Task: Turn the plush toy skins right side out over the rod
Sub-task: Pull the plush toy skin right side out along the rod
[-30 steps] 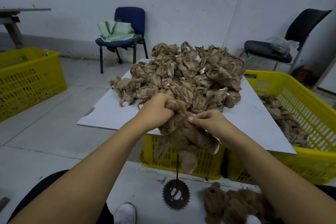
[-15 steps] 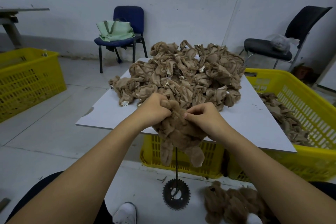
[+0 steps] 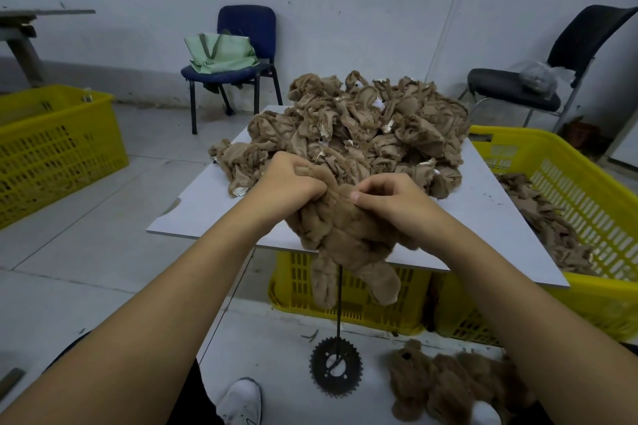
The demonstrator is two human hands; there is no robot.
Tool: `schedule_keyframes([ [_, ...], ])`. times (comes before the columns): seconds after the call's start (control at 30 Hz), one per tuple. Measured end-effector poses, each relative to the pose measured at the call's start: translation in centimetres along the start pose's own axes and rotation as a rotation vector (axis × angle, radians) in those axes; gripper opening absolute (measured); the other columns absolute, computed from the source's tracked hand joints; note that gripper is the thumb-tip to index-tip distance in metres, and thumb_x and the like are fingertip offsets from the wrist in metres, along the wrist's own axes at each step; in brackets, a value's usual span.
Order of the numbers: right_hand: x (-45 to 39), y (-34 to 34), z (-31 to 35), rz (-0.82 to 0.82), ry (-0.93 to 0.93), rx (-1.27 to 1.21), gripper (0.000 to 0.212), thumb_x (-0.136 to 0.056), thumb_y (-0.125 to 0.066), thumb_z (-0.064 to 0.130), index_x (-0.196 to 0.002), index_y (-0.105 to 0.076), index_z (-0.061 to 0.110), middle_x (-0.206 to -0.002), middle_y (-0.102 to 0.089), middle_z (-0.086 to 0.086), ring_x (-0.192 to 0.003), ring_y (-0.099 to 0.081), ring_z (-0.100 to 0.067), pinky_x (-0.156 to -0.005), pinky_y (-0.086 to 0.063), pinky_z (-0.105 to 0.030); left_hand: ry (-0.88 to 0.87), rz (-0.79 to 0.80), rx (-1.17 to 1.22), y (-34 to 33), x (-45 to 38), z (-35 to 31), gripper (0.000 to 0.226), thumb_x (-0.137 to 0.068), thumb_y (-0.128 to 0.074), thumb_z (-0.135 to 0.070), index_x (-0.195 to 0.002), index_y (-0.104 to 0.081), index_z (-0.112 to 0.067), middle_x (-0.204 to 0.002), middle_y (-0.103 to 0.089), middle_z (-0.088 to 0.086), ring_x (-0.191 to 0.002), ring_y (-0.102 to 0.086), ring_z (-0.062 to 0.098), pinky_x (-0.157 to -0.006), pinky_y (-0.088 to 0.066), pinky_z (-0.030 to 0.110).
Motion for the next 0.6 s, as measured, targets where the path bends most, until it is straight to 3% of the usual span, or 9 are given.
schedule_keyframes([
  [0.17,-0.2,-0.4,-0.3,0.06,-0.07,0.033,0.018,-0.095,-0.067,0.021,-0.08,-0.069,0.013,-0.061,-0.063,0.013,-0.055,-0.058,0.002,-0.049,-0.043,-0.012,0.188,0.152,-0.108,-0.4,-0.1,1.0,0.021,-0.079,-0.055,0.002,-0.088,-0.058,-0.016,-0.084,-0.043,0.008,-0.075,-0.04,0.022,-0.065,-0.033,0.035],
  [0.23,-0.3,-0.4,-0.1,0.056,-0.066,0.058,0.017,-0.094,-0.068,0.022,-0.083,-0.071,0.009,-0.068,-0.066,0.008,-0.066,-0.062,-0.004,-0.057,-0.047,-0.017,0.236,0.159,-0.15,-0.4,-0.1,1.1,0.012,-0.08,-0.057,0.0,-0.079,-0.061,-0.011,-0.072,-0.049,0.008,-0.066,-0.048,0.021,-0.057,-0.041,0.03],
  [0.33,-0.5,-0.3,0.3,0.005,0.001,0.082,0.019,-0.094,-0.068,0.023,-0.08,-0.072,0.009,-0.077,-0.068,-0.003,-0.076,-0.064,-0.012,-0.073,-0.052,-0.03,0.2,0.146,-0.186,-0.5,-0.3,1.2,0.033,-0.08,-0.056,0.004,-0.055,-0.058,-0.017,-0.054,-0.045,0.0,-0.052,-0.043,0.015,-0.045,-0.034,0.019],
  [0.43,-0.6,-0.6,1.3,0.011,0.118,0.178,0.018,-0.093,-0.069,0.023,-0.08,-0.074,0.012,-0.081,-0.074,0.0,-0.08,-0.068,-0.009,-0.077,-0.055,-0.03,0.117,0.116,-0.18,-0.5,-0.3,1.2,0.028,-0.079,-0.055,0.009,-0.059,-0.049,-0.01,-0.061,-0.04,0.001,-0.054,-0.04,0.014,-0.047,-0.031,0.022],
  [0.53,-0.5,-1.7,1.4,0.052,0.192,0.298,0.008,-0.09,-0.073,0.023,-0.087,-0.072,0.015,-0.086,-0.072,0.006,-0.084,-0.067,-0.006,-0.079,-0.056,-0.029,0.111,0.091,-0.147,-0.5,-0.4,1.3,0.049,-0.079,-0.054,0.009,-0.041,-0.044,-0.02,-0.043,-0.038,-0.012,-0.037,-0.036,0.001,-0.038,-0.029,0.014],
  [0.6,-0.4,-1.9,0.9,0.027,0.185,0.276,0.015,-0.087,-0.076,0.023,-0.095,-0.065,0.015,-0.091,-0.069,0.005,-0.088,-0.065,-0.008,-0.08,-0.054,-0.031,0.104,0.079,-0.147,-0.4,-0.3,1.4,0.055,-0.079,-0.054,0.01,-0.033,-0.047,-0.019,-0.039,-0.038,-0.015,-0.036,-0.038,0.0,-0.038,-0.03,0.014],
])
Point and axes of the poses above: each hand's wrist, its own x-axis away from the middle knuckle, its own y-axis out of the back of the hand, z = x × y, the point moved 1 cm from there along -x, towards the middle knuckle
